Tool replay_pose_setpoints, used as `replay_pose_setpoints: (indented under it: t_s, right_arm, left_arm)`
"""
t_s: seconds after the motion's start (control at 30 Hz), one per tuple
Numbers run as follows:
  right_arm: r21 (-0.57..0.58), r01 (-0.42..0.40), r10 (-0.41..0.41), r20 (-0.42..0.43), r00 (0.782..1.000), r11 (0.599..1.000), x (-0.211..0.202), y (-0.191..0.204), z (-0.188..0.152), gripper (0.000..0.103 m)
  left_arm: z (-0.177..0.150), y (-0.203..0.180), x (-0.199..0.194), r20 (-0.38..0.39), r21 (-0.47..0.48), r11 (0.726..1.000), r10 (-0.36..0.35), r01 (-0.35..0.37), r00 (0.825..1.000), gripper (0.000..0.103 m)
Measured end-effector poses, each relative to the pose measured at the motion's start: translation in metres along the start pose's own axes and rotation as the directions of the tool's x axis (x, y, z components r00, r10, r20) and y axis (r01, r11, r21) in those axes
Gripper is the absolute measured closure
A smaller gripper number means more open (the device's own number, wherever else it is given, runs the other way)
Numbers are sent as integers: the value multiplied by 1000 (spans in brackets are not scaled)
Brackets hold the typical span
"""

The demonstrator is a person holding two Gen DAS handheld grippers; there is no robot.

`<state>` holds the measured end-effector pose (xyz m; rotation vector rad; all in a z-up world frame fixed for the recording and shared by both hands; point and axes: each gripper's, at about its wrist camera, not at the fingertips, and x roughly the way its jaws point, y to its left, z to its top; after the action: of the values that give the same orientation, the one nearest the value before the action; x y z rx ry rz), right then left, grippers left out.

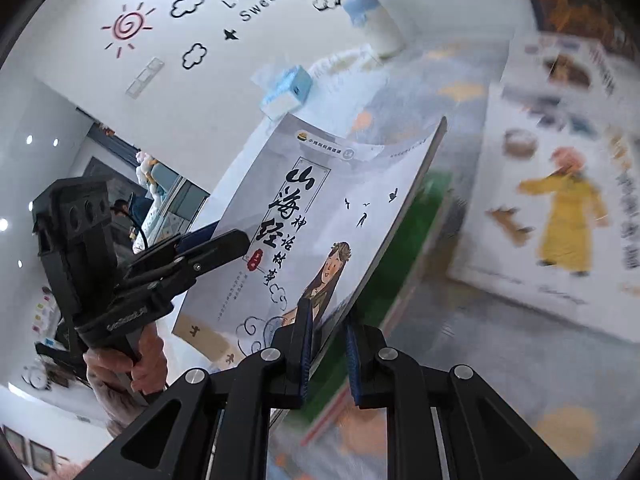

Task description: Organize books

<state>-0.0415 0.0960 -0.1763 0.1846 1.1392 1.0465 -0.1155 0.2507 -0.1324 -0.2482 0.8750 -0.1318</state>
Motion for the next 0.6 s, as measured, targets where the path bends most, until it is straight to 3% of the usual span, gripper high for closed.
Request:
replay_pose_setpoints:
  t_s: [0.03, 0.07, 0.13, 0.3, 0.6]
  right_arm:
    - [14, -4, 4, -4, 1000, 1000, 11, -3, -2, 87]
    - [30, 1, -1, -1, 1000, 1000, 20, -8, -4, 87]
    - [54, -56, 55, 28, 998, 997, 24, -16, -8, 87]
    - [76, -74, 69, 71, 995, 994, 20, -27, -9, 87]
    - [1, -26, 26, 53, 998, 1000, 15, -14, -16, 87]
  left_arm:
    - [-3, 8, 7, -17, -18, 1000, 10, -10, 1000, 66]
    - [-7, 19, 15, -34, -37, 997, 66, -68, 997, 66]
    - [-14, 29, 19, -40, -44, 993, 104, -105, 994, 66]
    - [-22, 44, 26, -26, -125, 992, 12, -16, 1000, 56]
    - [-21, 40, 21, -14, -117, 989, 91, -92, 996, 55]
